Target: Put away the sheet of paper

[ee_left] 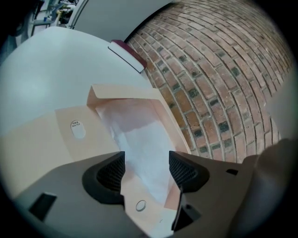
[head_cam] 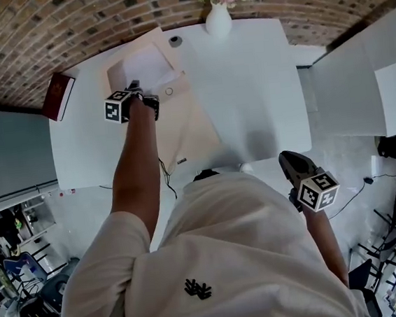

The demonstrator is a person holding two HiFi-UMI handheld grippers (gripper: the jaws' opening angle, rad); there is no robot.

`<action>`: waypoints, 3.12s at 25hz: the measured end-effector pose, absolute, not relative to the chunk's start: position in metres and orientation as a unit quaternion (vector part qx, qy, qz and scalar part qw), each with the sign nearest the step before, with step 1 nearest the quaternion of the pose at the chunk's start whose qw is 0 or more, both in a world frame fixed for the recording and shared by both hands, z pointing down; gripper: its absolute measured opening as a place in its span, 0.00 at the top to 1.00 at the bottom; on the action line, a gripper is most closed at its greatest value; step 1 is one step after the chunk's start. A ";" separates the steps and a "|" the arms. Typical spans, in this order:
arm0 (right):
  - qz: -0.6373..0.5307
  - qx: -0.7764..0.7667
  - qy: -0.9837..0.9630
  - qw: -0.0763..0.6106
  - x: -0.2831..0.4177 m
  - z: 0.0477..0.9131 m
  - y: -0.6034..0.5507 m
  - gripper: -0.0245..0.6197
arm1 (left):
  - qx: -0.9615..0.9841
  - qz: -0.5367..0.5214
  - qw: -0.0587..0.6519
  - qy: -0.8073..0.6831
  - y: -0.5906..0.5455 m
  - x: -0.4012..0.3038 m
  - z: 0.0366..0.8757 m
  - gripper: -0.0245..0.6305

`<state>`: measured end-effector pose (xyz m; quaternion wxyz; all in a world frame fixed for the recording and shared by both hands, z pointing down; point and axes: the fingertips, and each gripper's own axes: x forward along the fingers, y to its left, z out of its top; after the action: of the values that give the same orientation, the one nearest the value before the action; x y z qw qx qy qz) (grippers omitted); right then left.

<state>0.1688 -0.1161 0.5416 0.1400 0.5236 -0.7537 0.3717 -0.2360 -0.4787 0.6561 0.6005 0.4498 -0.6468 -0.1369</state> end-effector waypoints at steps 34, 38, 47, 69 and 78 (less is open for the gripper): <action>0.314 0.349 -0.874 0.127 0.218 0.530 -0.048 0.91 | 0.608 -0.183 0.525 -0.567 -0.217 -0.114 0.556 0.92; 0.305 0.342 -0.880 0.122 0.217 0.523 -0.044 0.91 | 0.639 -0.179 0.517 -0.541 -0.193 -0.097 0.542 0.93; 0.292 0.346 -0.883 0.122 0.223 0.514 -0.033 0.91 | 0.678 -0.134 0.506 -0.516 -0.154 -0.071 0.533 0.93; 0.272 0.343 -0.890 0.129 0.228 0.507 -0.029 0.92 | 0.676 -0.140 0.512 -0.512 -0.138 -0.058 0.533 0.93; 0.267 0.342 -0.891 0.133 0.230 0.503 -0.030 0.92 | 0.677 -0.132 0.514 -0.510 -0.139 -0.054 0.533 0.93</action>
<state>0.2300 -0.0296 0.5034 0.1329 0.3421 -0.8911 0.2669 -0.0540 -0.1386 0.5334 0.5141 0.6771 -0.5099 -0.1317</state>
